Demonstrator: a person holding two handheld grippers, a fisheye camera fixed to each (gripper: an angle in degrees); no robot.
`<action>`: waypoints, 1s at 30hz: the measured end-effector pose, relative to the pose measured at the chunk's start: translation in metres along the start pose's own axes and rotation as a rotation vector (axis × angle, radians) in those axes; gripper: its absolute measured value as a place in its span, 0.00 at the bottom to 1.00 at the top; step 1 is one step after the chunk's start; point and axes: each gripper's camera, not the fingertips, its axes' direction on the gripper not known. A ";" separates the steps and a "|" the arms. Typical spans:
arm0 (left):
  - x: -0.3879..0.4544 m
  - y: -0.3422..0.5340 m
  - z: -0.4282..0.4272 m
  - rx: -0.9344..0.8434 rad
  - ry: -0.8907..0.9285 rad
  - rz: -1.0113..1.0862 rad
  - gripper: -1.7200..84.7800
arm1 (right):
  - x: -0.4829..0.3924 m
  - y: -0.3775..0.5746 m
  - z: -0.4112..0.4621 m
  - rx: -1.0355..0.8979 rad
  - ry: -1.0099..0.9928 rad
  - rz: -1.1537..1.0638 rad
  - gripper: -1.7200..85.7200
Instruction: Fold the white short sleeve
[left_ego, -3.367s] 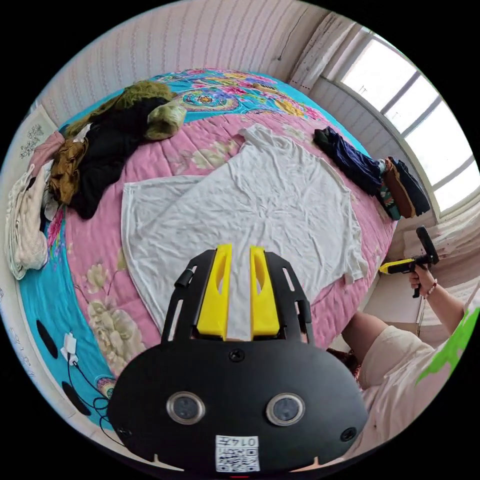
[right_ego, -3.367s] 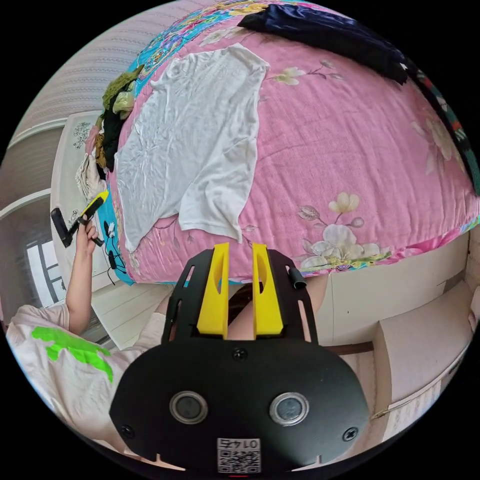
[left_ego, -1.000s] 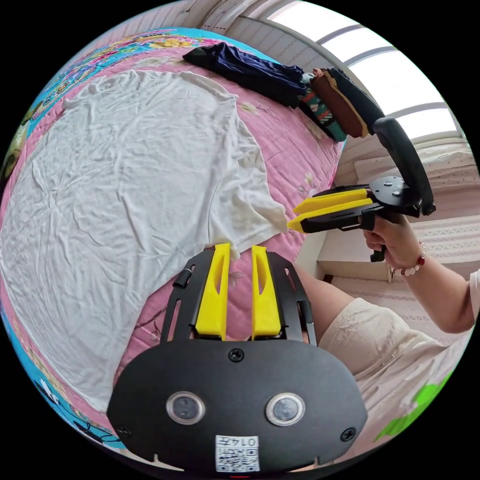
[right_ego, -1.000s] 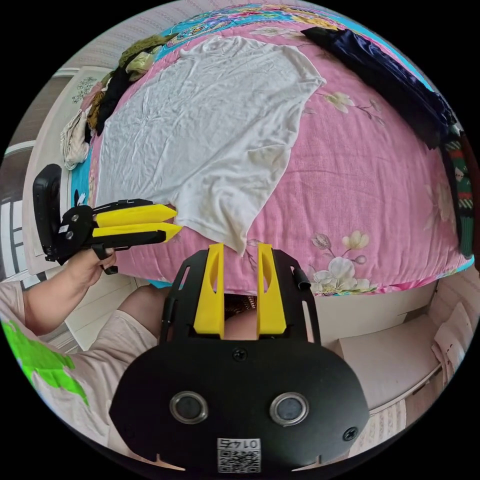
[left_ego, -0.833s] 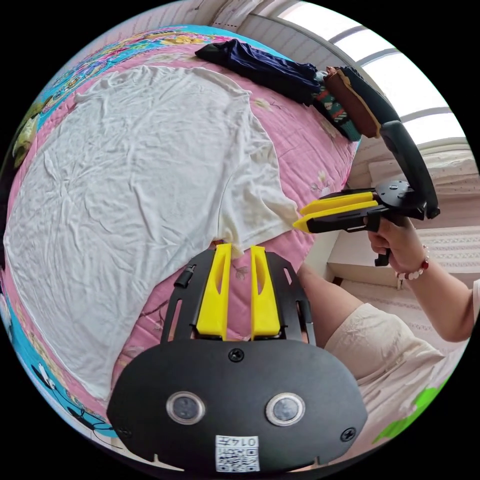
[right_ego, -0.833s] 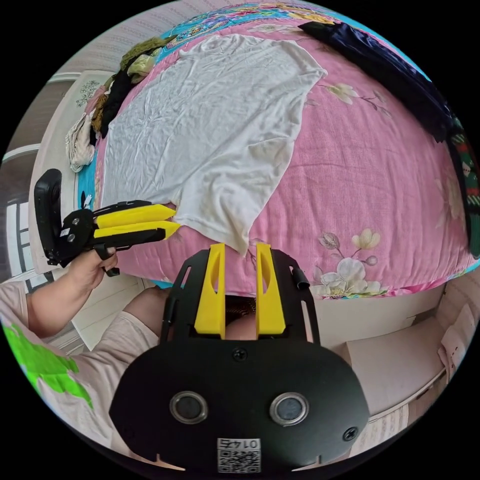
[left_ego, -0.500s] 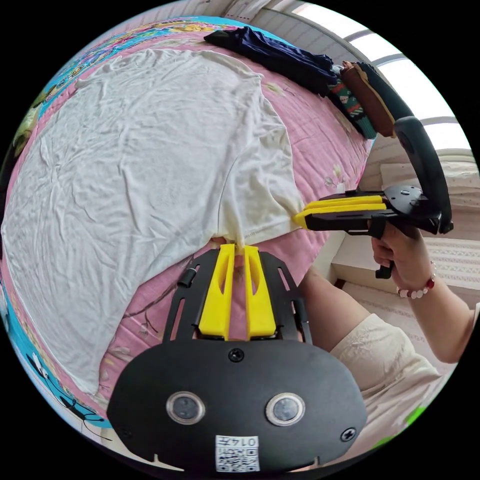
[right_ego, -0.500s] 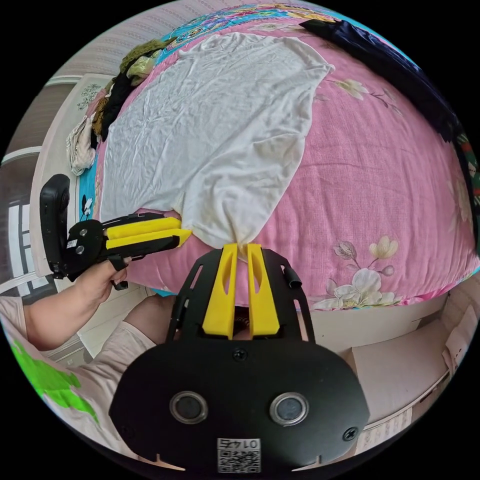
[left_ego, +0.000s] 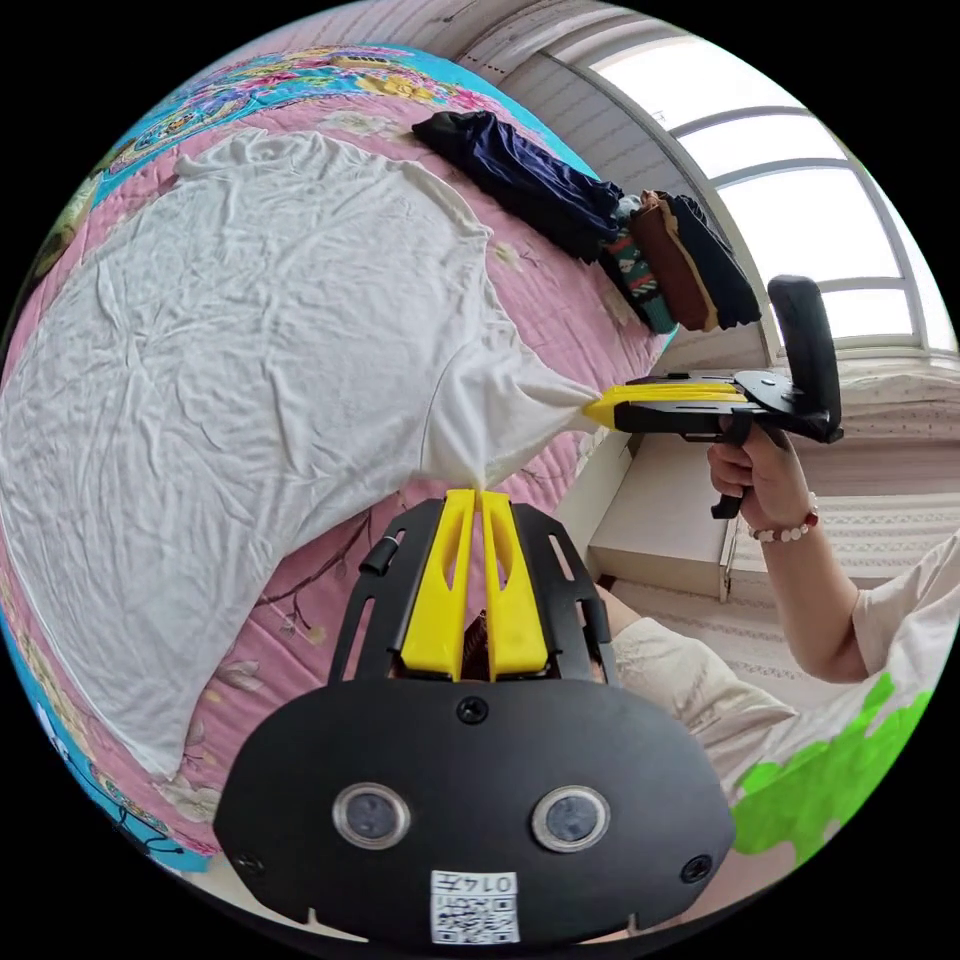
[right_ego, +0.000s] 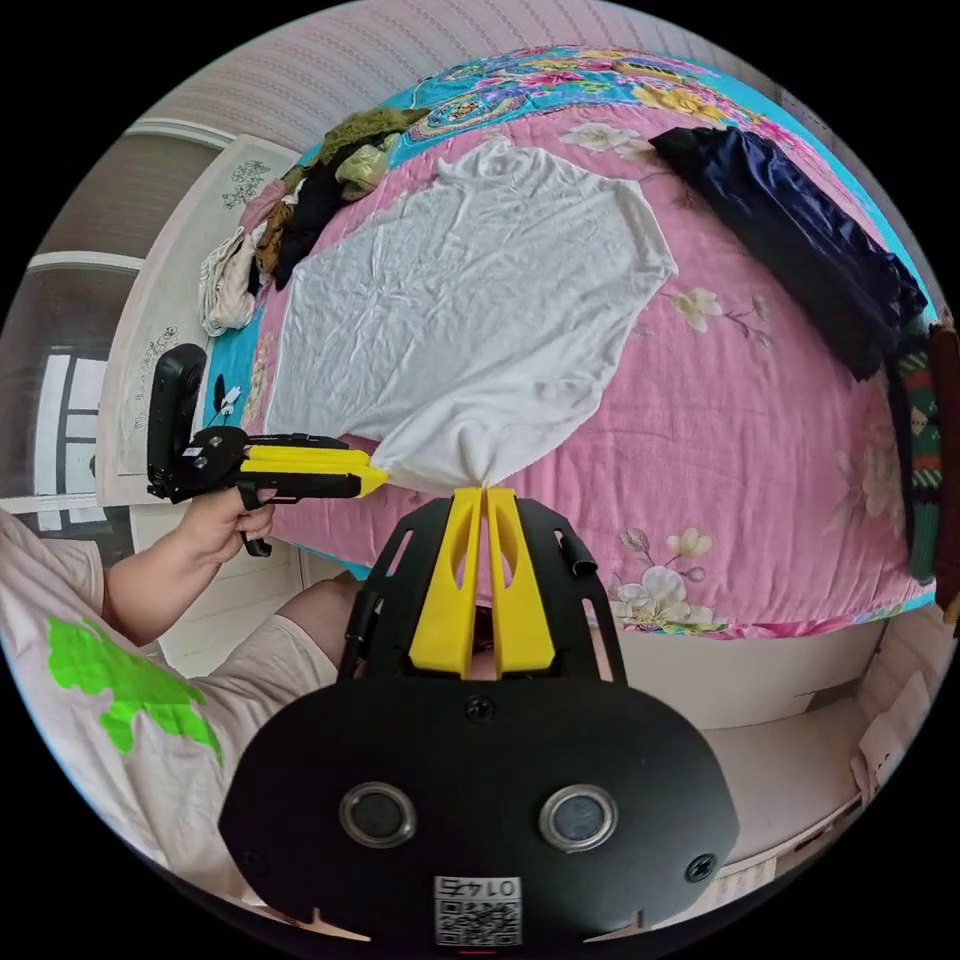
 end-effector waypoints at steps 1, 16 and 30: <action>-0.006 -0.003 -0.002 0.005 0.023 -0.014 0.01 | -0.007 -0.012 -0.007 0.007 0.008 -0.032 0.02; -0.066 -0.009 -0.017 0.092 0.066 -0.216 0.01 | -0.109 -0.204 0.018 -0.232 0.134 -0.365 0.03; -0.054 -0.051 -0.028 0.114 -0.164 -0.083 0.02 | -0.090 -0.279 -0.019 -0.140 -0.047 -0.197 0.10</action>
